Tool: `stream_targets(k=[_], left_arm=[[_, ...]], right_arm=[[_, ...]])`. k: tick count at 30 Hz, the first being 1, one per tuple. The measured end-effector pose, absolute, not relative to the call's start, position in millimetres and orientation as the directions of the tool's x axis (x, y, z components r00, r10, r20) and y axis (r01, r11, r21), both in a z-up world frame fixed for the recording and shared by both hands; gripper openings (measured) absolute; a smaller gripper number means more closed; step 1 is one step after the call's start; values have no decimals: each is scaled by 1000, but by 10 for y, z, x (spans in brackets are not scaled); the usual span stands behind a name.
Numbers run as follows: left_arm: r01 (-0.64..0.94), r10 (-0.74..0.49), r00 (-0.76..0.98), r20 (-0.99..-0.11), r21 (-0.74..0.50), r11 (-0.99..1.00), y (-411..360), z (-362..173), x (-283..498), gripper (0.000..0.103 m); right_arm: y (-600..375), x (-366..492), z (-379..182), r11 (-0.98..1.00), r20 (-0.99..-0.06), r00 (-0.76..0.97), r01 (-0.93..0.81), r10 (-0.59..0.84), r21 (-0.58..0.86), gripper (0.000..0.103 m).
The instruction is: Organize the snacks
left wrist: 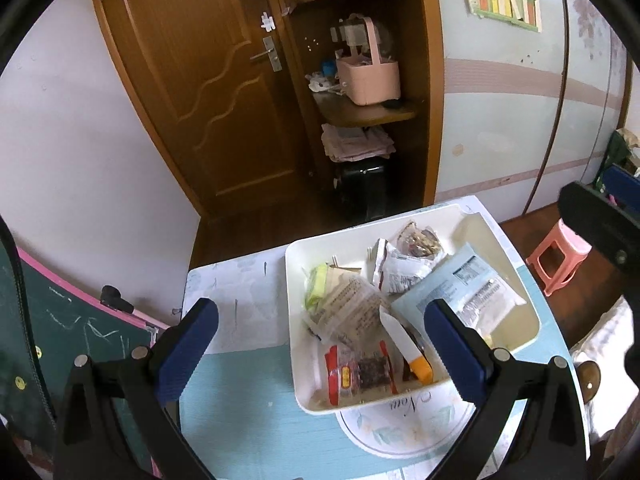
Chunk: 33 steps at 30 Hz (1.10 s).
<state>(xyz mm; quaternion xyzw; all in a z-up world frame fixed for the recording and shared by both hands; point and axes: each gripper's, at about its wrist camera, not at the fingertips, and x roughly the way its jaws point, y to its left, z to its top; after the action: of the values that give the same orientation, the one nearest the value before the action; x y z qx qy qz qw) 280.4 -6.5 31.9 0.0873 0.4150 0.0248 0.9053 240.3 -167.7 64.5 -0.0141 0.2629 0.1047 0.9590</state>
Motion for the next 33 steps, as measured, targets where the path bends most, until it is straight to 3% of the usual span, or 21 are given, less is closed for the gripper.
stream_targets(k=[11, 20, 33], left_arm=[[-5, 52, 671, -740, 66, 998, 152, 433, 1703, 102], [-16, 48, 645, -763, 50, 999, 179, 149, 606, 102], [-63, 45, 620, -784, 7, 998, 161, -55, 54, 102]], right_arm=[[-1625, 1713, 504, 973, -589, 779, -225, 216, 60, 79], [-1693, 761, 96, 951, -654, 691, -241, 307, 191, 82], [-1801, 101, -164, 959, -702, 654, -175, 284, 225, 83]])
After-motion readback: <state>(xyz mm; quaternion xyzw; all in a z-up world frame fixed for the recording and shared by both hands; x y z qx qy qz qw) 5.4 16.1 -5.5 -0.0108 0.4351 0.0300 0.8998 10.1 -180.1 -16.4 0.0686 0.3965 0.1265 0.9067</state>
